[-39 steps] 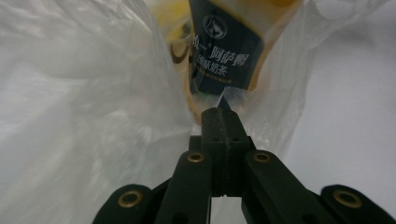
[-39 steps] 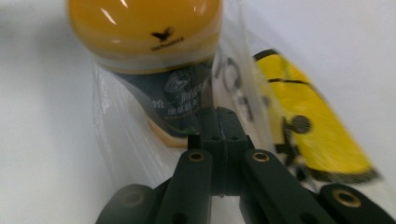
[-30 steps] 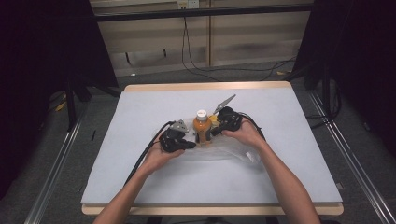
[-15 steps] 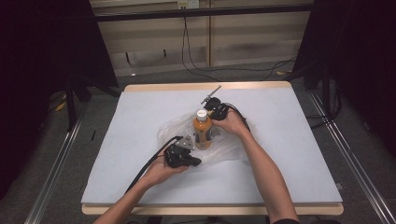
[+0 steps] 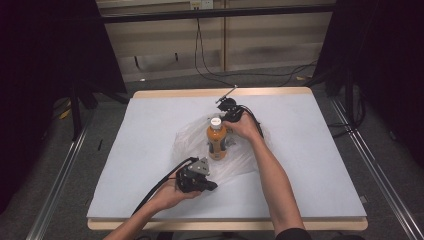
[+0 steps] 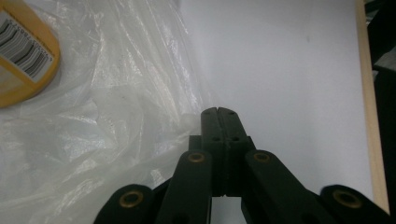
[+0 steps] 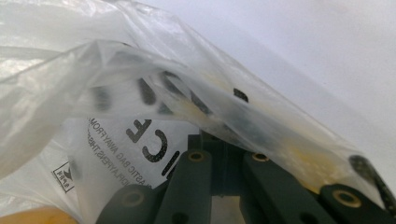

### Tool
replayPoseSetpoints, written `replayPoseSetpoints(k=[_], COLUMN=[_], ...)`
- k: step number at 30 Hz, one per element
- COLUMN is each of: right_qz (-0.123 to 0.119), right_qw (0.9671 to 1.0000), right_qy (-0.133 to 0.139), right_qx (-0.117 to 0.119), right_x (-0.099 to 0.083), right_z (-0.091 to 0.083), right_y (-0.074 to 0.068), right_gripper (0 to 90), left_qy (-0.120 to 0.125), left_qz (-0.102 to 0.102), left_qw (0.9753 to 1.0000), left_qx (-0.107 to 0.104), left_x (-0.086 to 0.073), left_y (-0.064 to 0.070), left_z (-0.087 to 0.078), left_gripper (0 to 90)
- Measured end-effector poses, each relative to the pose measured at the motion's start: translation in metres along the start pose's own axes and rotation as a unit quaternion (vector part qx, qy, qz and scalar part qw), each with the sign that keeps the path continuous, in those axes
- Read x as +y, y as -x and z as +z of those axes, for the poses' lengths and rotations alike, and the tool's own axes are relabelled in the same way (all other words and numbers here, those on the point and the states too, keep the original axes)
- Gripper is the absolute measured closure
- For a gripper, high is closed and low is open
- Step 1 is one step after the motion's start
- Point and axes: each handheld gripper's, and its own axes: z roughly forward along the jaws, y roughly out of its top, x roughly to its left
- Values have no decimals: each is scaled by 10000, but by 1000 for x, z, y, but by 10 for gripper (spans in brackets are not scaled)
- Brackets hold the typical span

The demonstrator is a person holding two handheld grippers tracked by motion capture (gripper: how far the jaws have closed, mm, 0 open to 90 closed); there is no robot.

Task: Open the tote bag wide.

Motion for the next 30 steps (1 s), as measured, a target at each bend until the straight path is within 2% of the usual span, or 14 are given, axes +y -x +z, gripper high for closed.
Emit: replayPoseSetpoints(k=[2, 3, 4, 5, 6, 8, 11, 13, 20, 23, 24, 26, 28, 30], right_qz=[-19, -31, -52, -13, -78, -61, 8, -81, -372, -427, -462, -464, -503, -564], right_qw=[10000, 9999, 9998, 9997, 9994, 9992, 9967, 9963, 9937, 9934, 9930, 9927, 9920, 9911], right_qy=[-5, 21, 51, 94, 131, 186, 535, 581, 806, 833, 885, 922, 991, 1055], right_qx=[17, 126, 190, 239, 296, 357, 608, 627, 687, 664, 635, 617, 605, 582], right_x=[0, -1, -1, -2, -3, -2, -1, -1, -10, -16, -20, -23, -28, -37], right_z=[0, -1, -1, -2, -3, -9, -23, -31, -57, -69, -78, -83, -91, -98], right_y=[-2, -3, -4, -7, -7, -11, -12, -13, -22, -24, -25, -25, -26, -27], right_gripper=[900, 900, 900, 900, 900, 900, 900, 900, 900, 900, 900, 900, 900, 900], left_qy=[-23, 20, 138, 92, 372, 593, 845, 984, 1055, 1249, 1227, 1175, 1180, 944], left_qz=[5, 3, -70, -93, -199, -294, -378, -402, -546, -715, -715, -777, -905, -1017], left_qw=[10000, 10000, 9999, 9999, 9991, 9978, 9955, 9938, 9900, 9850, 9843, 9826, 9795, 9782], left_qx=[-7, 91, 41, 16, 19, 80, 208, 326, 763, 956, 1044, 1210, 1358, 1544], left_x=[0, 0, 0, 2, 2, 5, 9, 10, 12, 11, 12, 13, 11, 6], left_y=[-2, -2, -5, -7, -10, -14, -19, -23, -41, -53, -57, -66, -76, -85], left_z=[-1, -1, -3, -7, -11, -20, -37, -45, -60, -70, -73, -76, -74, -66], left_gripper=[900, 900, 900, 900, 900, 900, 900, 900, 900, 900, 900, 900, 900, 900])
